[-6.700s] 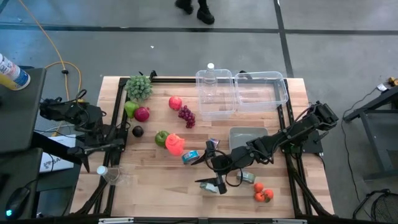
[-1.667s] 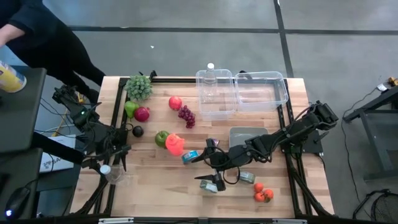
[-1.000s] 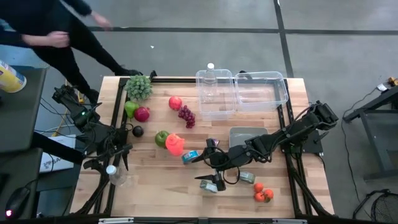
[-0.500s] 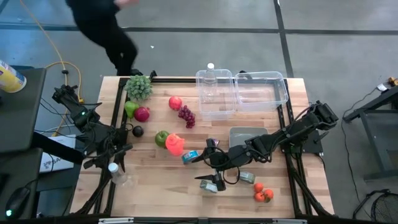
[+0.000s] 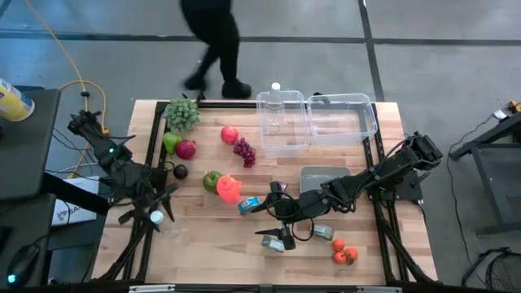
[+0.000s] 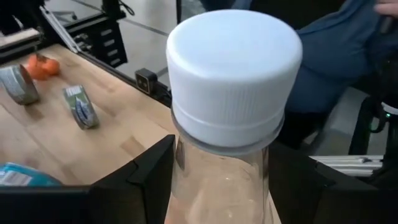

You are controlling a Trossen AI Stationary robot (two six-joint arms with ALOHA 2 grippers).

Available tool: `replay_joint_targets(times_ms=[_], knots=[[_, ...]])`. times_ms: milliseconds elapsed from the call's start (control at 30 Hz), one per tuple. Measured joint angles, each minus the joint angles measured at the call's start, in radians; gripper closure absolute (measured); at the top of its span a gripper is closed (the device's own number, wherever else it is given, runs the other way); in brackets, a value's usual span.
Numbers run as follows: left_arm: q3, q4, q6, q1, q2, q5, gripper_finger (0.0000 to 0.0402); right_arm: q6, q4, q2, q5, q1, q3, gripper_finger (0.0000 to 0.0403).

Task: Pick & Place Food Item
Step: Put the transparent water bottle into the left transparent bin

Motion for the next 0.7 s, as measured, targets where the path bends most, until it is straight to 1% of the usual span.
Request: replay_joint_targets(times_ms=[200, 433, 600, 700], knots=[[0.089, -0.006, -0.049, 0.0, 0.109, 0.001, 0.0196, 0.033, -0.004, 0.0, 0.0, 0.003, 0.0, 0.0133], [0.259, -0.051, -0.066, 0.0, 0.268, -0.006, 0.0195, 0.04, -0.043, 0.0, 0.0, 0.01, 0.0, 0.0133], [0.399, -0.147, -0.07, 0.0, 0.377, -0.086, 0.0195, -0.016, -0.076, 0.0, 0.0, 0.01, 0.0, 0.0133], [0.468, -0.153, -0.07, 0.0, 0.424, -0.134, 0.0195, -0.047, -0.093, 0.0, 0.0, 0.01, 0.0, 0.0133]])
